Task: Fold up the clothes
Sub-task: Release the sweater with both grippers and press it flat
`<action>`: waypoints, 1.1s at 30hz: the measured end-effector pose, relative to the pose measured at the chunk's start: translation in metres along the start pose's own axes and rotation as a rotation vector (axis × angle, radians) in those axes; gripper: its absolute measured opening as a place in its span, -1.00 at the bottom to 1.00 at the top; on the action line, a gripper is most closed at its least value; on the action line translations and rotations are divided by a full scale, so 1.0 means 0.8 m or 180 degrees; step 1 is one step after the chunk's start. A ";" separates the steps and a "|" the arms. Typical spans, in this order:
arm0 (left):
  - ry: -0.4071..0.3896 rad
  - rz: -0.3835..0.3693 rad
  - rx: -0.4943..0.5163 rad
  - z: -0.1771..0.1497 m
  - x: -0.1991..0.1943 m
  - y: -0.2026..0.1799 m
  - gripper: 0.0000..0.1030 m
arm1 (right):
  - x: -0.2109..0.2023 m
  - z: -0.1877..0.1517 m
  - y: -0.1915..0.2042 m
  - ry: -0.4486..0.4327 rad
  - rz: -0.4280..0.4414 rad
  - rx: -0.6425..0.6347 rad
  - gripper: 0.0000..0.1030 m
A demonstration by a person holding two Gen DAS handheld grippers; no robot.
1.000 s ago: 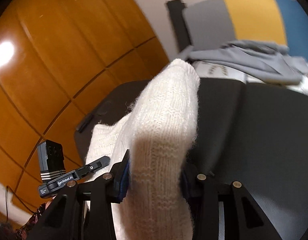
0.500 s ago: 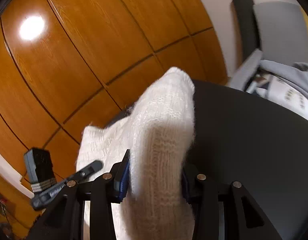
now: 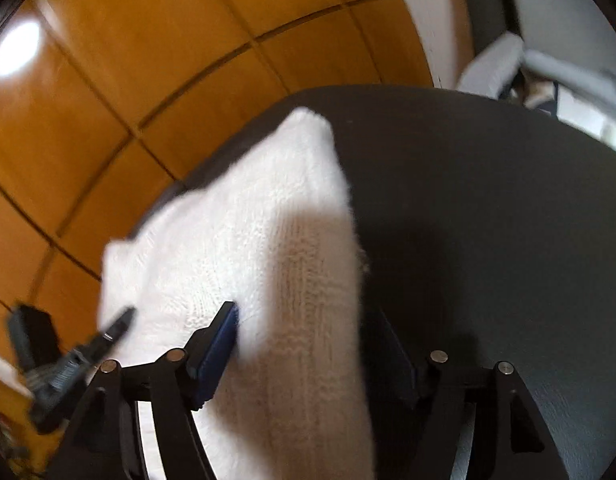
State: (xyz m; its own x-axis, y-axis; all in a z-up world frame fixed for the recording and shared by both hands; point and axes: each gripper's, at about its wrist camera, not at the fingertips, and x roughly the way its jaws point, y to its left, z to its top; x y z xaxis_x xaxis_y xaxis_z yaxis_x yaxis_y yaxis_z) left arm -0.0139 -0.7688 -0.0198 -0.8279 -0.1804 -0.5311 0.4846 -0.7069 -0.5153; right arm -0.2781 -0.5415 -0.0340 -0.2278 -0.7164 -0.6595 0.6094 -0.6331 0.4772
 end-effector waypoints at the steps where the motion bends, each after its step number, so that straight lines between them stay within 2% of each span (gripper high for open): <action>1: -0.0125 0.0083 0.0027 0.000 -0.017 -0.003 -0.33 | -0.020 -0.002 -0.002 -0.0107 0.0014 0.0025 0.33; 3: -0.0397 0.0233 0.0123 -0.001 -0.050 -0.010 -0.33 | -0.058 -0.012 -0.003 -0.0275 -0.0001 0.0029 0.33; 5: -0.0525 0.0205 0.0352 -0.014 -0.070 -0.036 -0.33 | -0.090 -0.032 0.002 -0.0351 -0.0099 -0.0058 0.17; 7: -0.0575 0.0117 0.0615 -0.028 -0.082 -0.064 -0.33 | -0.114 -0.053 0.010 -0.0379 -0.0198 -0.0148 -0.12; 10: -0.0397 0.0048 0.1191 -0.052 -0.064 -0.102 -0.32 | -0.120 -0.084 0.032 -0.0283 -0.0335 -0.0295 -0.14; 13: -0.0250 0.0315 0.1655 -0.068 -0.027 -0.120 -0.31 | -0.103 -0.095 0.059 -0.0218 -0.0336 -0.0481 -0.15; 15: -0.0050 0.0537 0.1412 -0.066 -0.008 -0.084 -0.32 | -0.086 -0.092 0.071 -0.0171 -0.0303 -0.0612 -0.15; 16: 0.0024 0.0570 0.1248 -0.065 -0.003 -0.064 -0.40 | -0.078 -0.092 0.082 -0.0133 -0.0283 -0.0696 -0.15; 18: 0.0061 0.0537 0.1033 -0.066 0.000 -0.035 -0.40 | -0.058 -0.093 0.102 0.0008 -0.0271 -0.0874 -0.14; 21: 0.0004 0.0558 0.1073 -0.078 -0.006 -0.032 -0.39 | -0.024 -0.113 0.115 0.0319 -0.0293 -0.1096 -0.12; 24: -0.0015 0.0499 0.0948 -0.076 0.000 -0.044 -0.39 | -0.017 -0.125 0.121 0.0270 -0.0473 -0.1428 -0.12; 26: 0.0036 0.0579 0.0956 -0.074 -0.008 -0.054 -0.32 | -0.026 -0.119 0.113 0.0249 -0.0477 -0.1315 -0.09; 28: 0.0090 0.0682 0.0965 -0.076 -0.022 -0.063 -0.29 | -0.045 -0.122 0.110 0.0206 -0.0441 -0.1104 0.20; 29: 0.0101 0.0715 0.0947 -0.081 -0.029 -0.068 -0.28 | -0.056 -0.126 0.107 0.0192 -0.0404 -0.0995 0.26; 33: 0.0204 0.0731 0.0788 -0.102 -0.060 -0.080 -0.28 | -0.088 -0.155 0.110 0.0236 -0.0423 -0.0781 0.31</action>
State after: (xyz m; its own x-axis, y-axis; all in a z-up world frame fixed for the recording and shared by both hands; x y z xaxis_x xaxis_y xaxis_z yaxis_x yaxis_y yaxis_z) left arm 0.0179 -0.6592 -0.0166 -0.6819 -0.3165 -0.6594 0.5665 -0.7988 -0.2025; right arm -0.1142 -0.5105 -0.0173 -0.2675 -0.6028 -0.7517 0.7456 -0.6237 0.2348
